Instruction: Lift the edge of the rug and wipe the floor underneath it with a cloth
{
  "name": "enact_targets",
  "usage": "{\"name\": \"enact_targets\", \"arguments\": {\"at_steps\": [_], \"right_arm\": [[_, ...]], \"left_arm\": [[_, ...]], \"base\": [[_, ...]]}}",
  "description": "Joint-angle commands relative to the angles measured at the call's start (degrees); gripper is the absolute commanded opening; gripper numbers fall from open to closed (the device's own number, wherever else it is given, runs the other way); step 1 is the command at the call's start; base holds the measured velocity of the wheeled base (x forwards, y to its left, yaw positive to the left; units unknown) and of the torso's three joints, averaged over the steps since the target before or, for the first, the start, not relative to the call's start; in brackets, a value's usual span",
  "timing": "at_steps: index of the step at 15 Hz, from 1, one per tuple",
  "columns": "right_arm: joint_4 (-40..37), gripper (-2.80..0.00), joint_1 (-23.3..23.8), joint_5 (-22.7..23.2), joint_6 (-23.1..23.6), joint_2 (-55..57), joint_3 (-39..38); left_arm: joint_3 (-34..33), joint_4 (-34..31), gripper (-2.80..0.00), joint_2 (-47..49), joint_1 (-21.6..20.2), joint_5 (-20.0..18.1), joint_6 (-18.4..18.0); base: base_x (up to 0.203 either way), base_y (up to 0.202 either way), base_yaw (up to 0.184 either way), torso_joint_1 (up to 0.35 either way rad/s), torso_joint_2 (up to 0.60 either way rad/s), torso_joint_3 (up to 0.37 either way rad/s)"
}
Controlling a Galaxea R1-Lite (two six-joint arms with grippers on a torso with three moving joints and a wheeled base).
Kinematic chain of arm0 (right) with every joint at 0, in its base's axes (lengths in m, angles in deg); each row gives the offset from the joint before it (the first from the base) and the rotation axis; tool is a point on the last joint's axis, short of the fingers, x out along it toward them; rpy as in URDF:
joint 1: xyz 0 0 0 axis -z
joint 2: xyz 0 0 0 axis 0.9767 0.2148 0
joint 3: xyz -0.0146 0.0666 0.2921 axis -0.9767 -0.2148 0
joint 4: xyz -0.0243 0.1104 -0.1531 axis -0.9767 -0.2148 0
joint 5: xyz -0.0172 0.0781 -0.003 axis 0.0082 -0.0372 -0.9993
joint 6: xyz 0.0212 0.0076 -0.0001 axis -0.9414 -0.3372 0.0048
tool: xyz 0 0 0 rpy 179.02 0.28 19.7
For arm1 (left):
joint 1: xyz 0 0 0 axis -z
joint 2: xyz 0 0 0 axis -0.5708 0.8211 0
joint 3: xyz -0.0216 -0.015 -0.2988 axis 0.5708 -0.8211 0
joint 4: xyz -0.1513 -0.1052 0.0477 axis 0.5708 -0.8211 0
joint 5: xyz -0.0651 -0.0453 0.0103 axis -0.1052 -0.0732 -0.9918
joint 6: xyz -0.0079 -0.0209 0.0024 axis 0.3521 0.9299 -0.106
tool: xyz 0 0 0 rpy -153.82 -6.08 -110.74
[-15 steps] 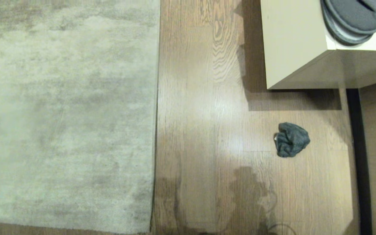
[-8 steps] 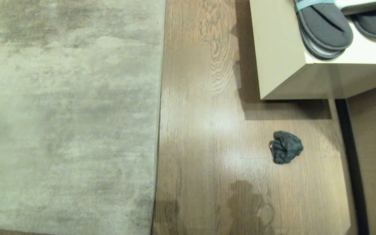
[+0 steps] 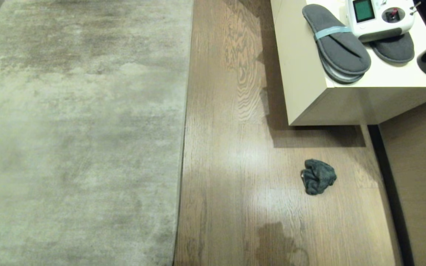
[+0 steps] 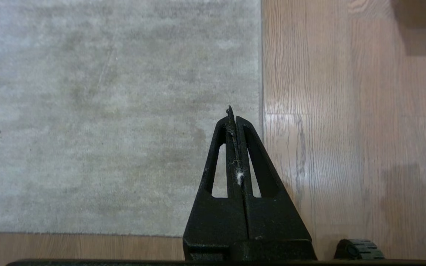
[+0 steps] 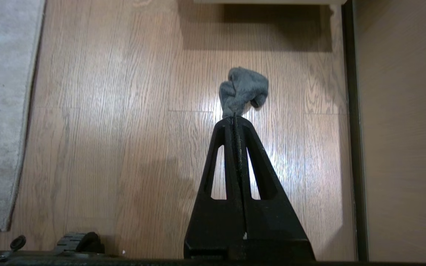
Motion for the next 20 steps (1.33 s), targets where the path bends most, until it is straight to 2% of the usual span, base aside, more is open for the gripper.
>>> {"name": "enact_targets", "arguments": {"at_steps": [1,20], "right_arm": [[0.0,-2.80,0.0,0.0,0.1,0.1,0.0],[0.0,-2.80,0.0,0.0,0.1,0.1,0.0]], "left_arm": [[0.0,0.0,-2.80,0.0,0.0,0.0,0.0],[0.0,0.1,-2.80,0.0,0.0,0.1,0.0]], "base": [[0.000,0.000,0.000,0.002,0.00,0.199],[0.000,0.000,0.000,0.003,0.00,0.203]]}}
